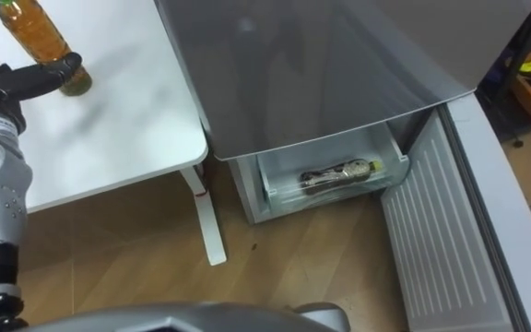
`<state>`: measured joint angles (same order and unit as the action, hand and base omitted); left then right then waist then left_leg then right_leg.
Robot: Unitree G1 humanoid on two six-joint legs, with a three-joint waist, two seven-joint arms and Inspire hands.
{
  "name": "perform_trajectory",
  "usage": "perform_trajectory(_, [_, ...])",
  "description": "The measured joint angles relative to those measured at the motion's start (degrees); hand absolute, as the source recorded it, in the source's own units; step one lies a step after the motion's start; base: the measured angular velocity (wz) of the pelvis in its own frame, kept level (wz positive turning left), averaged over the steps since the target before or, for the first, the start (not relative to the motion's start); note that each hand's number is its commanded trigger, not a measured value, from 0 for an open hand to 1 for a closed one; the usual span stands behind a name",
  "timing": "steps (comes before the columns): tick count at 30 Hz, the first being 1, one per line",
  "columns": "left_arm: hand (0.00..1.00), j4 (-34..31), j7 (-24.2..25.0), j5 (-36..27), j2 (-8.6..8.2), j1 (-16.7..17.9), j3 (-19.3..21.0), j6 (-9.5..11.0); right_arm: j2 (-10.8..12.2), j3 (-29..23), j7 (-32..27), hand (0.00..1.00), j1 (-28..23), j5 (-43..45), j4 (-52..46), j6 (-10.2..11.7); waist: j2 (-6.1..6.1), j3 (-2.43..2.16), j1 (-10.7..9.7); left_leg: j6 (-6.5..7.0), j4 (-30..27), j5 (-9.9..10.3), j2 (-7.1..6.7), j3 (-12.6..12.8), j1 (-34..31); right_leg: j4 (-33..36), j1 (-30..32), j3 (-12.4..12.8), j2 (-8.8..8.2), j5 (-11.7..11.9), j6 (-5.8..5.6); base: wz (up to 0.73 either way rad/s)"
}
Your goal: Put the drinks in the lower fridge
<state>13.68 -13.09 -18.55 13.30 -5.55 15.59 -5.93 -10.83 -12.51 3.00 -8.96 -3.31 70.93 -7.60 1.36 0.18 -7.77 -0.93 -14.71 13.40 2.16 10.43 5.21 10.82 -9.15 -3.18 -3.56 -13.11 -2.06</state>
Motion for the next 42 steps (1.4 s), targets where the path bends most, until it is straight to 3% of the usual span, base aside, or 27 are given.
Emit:
perform_trajectory(6, [0.0, 1.34, -0.29, 0.02, 2.01, -0.23, 0.05, -0.02, -0.01, -0.03, -0.47, 0.0, -0.11, 2.32, -0.57, 0.02, -0.12, 0.04, 0.02, -0.01, 0.01, 0.01, 0.0, -0.01, -0.41, -0.17, 0.22, -0.01, 0.02, 0.0, -0.01, 0.0])
perform_trajectory(10, [0.0, 3.69, -0.34, 0.0, 3.36, -3.97, 0.06, -0.05, -0.05, -0.01, -0.21, 0.0, -0.15, 4.15, -0.68, -0.01, -0.1, 0.09, 0.19, -0.01, -0.05, 0.01, 0.0, -0.04, -0.46, -0.11, 0.25, 0.06, 0.03, 0.02, 0.0, 0.0])
perform_trajectory(19, [0.0, 7.44, 0.74, -1.28, 3.65, -10.18, 0.03, -0.38, -0.21, 0.02, 0.9, 0.0, -1.37, 4.58, -2.12, -0.73, 1.03, -0.03, 0.18, -0.02, 0.35, 0.01, 0.09, 0.62, 0.65, 0.43, -0.05, 0.86, 0.15, 0.05, 0.0, -0.04])
perform_trajectory(25, [0.0, 8.78, 2.8, -2.23, 3.66, -10.4, 0.01, -1.26, -0.2, 0.02, 0.82, 0.0, -1.86, 4.94, -2.12, -2.03, 0.44, 0.09, 0.14, 0.0, 0.78, -0.01, 0.1, 1.17, 1.51, 1.05, -0.03, 1.4, 0.1, 0.03, -0.02, -0.07])
perform_trajectory(31, [0.0, 9.37, 4.15, -2.22, 3.66, -10.41, 0.01, -2.47, -0.21, 0.01, 0.01, 0.0, -1.74, 6.15, -2.13, -2.49, -0.14, -0.2, 0.18, -0.02, 0.45, -0.02, 0.1, 1.1, 1.43, 0.95, -0.08, 1.52, 0.12, 0.02, -0.03, 0.0])
perform_trajectory(42, [0.0, 9.55, 5.1, -3.73, 4.01, -10.86, -0.11, -2.57, -0.23, 0.01, -0.98, 0.0, -1.78, 6.32, -2.06, -2.47, 0.7, 0.01, 0.11, -0.02, 0.28, -0.01, 0.07, 0.37, 1.37, 0.84, -0.33, 1.27, 0.11, 0.03, -0.03, 0.0])
